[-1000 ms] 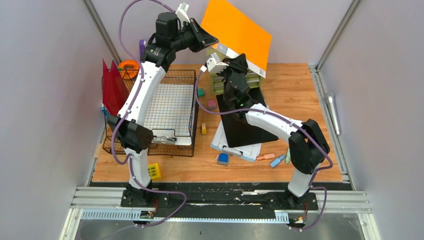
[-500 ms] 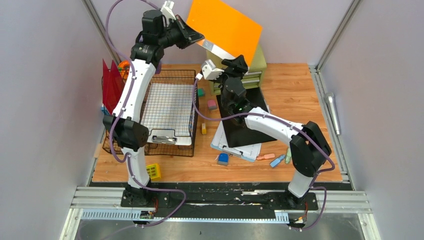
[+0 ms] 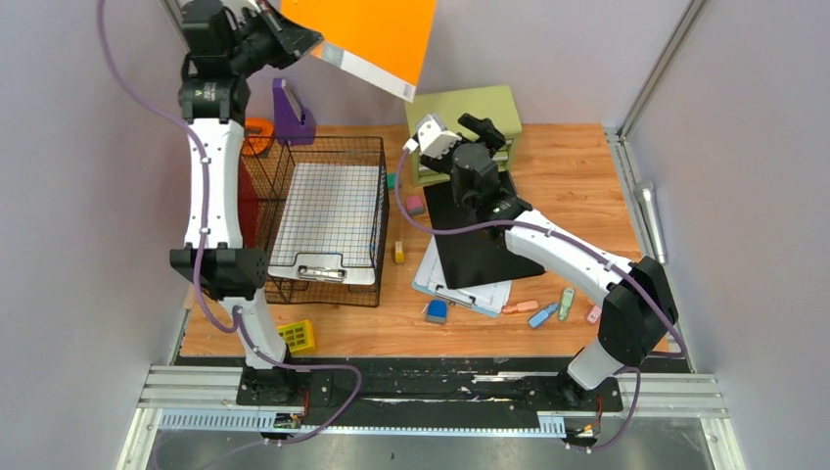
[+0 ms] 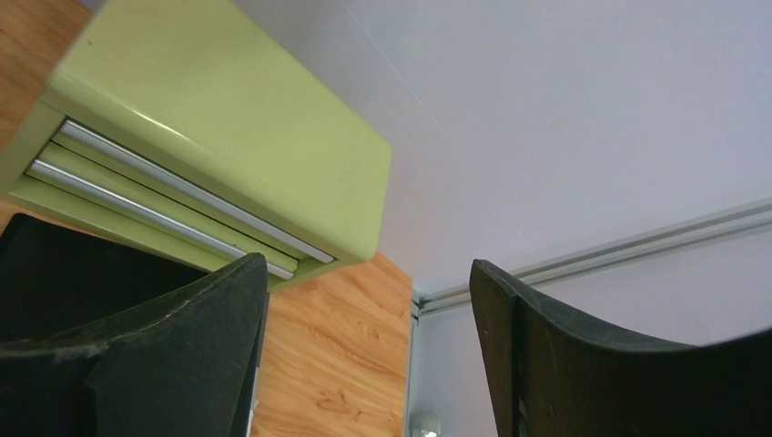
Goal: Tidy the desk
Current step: Place the folder in the storage box.
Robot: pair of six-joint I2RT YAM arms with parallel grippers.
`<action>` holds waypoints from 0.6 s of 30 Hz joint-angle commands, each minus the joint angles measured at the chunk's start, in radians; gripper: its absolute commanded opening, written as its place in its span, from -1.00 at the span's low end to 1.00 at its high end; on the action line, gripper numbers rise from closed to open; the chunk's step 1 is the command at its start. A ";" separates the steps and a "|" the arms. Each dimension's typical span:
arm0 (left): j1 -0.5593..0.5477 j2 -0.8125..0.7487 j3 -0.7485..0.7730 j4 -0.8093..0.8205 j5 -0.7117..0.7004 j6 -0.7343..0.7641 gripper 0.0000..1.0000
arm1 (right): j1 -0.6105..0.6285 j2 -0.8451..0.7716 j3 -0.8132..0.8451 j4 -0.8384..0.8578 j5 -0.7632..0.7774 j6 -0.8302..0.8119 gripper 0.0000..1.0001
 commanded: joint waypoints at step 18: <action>0.147 -0.522 0.076 -0.614 -0.296 0.800 -1.00 | -0.213 0.005 0.046 -0.202 -0.163 0.322 0.65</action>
